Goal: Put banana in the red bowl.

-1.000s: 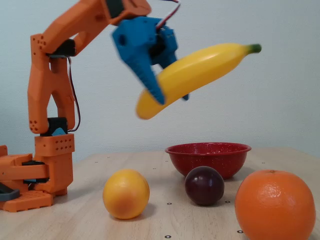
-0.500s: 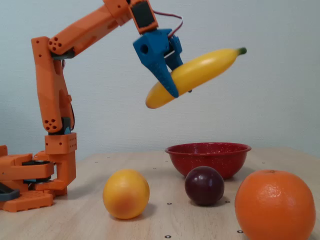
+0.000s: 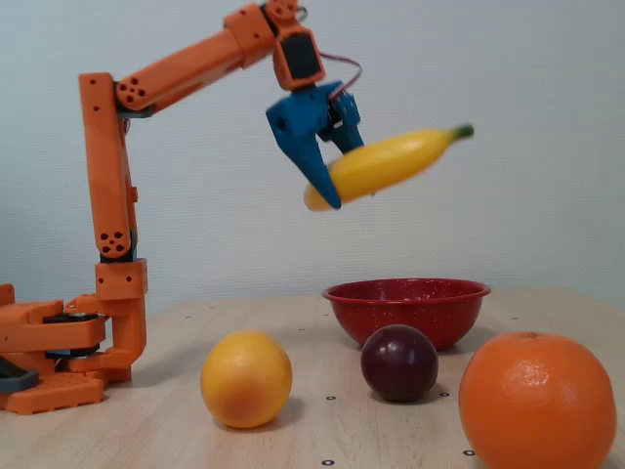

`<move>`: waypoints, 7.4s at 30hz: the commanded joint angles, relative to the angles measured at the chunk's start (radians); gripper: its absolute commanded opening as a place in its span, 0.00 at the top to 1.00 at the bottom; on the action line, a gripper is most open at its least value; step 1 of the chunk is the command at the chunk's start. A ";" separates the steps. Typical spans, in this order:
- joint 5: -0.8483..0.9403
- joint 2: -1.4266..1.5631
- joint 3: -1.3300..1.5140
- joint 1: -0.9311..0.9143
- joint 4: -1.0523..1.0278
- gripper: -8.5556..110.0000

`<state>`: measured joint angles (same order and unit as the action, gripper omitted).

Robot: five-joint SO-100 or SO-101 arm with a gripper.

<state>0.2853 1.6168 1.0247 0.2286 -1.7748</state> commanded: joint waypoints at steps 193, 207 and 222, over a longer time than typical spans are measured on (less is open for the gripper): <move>-0.175 1.715 2.065 -0.103 0.588 0.93; -0.212 1.715 2.065 -0.135 0.588 0.93; -0.212 1.715 2.065 -0.135 0.588 0.93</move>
<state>0.0936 3.3149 3.0772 0.1135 -1.1812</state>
